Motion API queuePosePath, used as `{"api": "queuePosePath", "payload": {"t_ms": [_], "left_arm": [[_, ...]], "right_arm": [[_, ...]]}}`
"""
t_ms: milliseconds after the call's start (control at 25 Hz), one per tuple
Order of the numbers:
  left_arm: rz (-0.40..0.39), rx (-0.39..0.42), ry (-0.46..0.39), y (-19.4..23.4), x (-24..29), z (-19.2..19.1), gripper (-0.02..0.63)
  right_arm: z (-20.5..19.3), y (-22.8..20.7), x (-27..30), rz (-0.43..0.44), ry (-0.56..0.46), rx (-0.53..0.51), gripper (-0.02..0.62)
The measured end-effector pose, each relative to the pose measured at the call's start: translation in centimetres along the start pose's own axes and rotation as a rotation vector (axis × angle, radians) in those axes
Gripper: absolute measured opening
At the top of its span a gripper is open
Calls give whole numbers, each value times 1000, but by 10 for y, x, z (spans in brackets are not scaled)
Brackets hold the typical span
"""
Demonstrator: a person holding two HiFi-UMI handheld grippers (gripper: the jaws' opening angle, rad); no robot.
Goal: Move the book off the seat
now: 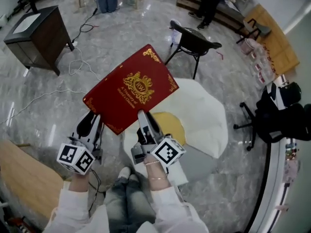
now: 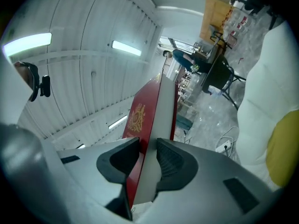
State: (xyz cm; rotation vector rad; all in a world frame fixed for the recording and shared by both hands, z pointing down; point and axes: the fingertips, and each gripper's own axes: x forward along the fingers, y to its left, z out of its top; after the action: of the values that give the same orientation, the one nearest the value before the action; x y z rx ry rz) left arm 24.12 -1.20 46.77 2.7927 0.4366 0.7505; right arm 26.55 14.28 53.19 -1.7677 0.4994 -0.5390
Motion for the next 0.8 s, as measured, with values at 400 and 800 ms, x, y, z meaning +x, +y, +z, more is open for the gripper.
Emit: {"api": "queuePosePath", "payload": {"t_ms": [400,800], "left_arm": [[274,-21,-152,47,-143,43,118],[552,-2,-272,77,-303,64,118]], "right_arm": [[-91,114,33,224,237,-32,120],[-214,219,30,425,472,22,117]]}}
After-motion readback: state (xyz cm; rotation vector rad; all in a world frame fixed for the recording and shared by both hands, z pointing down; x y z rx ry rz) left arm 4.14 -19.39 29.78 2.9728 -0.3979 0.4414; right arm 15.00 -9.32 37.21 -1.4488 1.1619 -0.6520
